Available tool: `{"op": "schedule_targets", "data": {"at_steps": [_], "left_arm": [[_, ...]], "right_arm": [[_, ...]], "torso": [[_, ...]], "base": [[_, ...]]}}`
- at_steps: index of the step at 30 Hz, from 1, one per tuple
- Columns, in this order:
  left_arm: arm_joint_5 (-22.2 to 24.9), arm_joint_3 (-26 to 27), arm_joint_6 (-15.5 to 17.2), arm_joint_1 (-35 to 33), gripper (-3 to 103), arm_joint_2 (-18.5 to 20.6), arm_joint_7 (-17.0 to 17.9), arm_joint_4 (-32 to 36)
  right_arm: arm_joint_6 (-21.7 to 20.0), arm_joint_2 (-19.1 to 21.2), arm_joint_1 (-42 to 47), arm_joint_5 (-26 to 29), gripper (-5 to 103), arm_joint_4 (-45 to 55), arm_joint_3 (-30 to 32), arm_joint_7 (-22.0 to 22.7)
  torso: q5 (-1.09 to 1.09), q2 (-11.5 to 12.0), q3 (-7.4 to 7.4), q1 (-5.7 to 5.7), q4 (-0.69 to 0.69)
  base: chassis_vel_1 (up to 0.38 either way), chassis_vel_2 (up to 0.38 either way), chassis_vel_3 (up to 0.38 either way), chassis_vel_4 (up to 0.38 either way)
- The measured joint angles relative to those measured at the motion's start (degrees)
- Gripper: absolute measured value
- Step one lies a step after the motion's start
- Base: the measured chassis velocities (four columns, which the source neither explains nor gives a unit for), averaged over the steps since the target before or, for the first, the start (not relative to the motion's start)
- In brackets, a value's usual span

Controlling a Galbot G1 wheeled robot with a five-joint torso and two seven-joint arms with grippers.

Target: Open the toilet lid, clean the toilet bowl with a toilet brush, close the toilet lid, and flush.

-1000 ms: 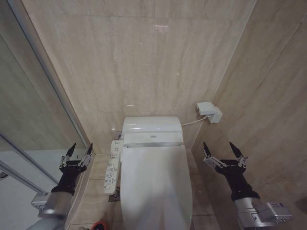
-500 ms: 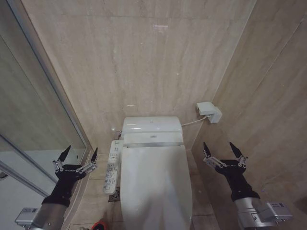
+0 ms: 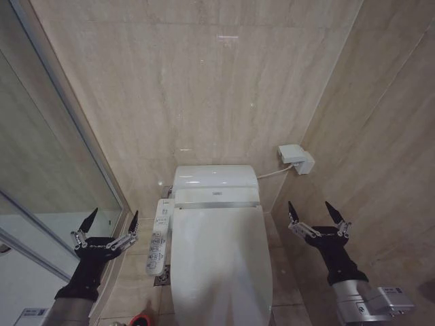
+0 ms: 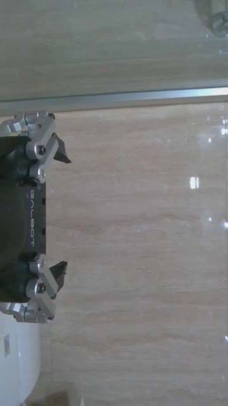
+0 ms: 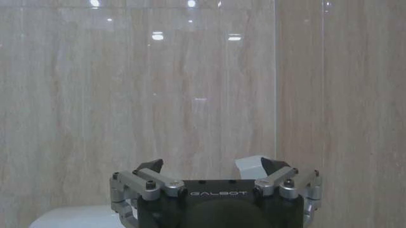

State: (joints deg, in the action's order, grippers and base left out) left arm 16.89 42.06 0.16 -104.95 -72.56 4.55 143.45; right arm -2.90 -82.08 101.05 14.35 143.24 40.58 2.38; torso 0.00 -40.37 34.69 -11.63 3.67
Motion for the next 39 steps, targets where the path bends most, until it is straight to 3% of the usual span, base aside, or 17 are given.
{"op": "schedule_targets", "data": {"at_steps": [4, 11, 39], "left_arm": [[-0.38, -0.46, -0.48, -0.76, 100, -0.94, -0.12, 0.01], [-2.72, -0.25, -4.02, -0.83, 100, -1.18, -2.76, -0.03], [-2.81, -0.09, -3.85, -0.77, 100, -1.24, -2.04, -0.17]], "right_arm": [[0.0, 0.0, 0.0, 0.0, 100, 0.0, 0.0, 0.0], [0.0, 0.0, 0.0, 0.0, 100, 0.0, 0.0, 0.0], [0.0, 0.0, 0.0, 0.0, 100, 0.0, 0.0, 0.0]], "torso": [[0.0, 0.0, 0.0, 0.0, 0.0], [0.0, 0.0, 0.0, 0.0, 0.0], [0.0, 0.0, 0.0, 0.0, 0.0]], "base": [[0.0, 0.0, 0.0, 0.0], [0.0, 0.0, 0.0, 0.0], [0.0, 0.0, 0.0, 0.0]]}}
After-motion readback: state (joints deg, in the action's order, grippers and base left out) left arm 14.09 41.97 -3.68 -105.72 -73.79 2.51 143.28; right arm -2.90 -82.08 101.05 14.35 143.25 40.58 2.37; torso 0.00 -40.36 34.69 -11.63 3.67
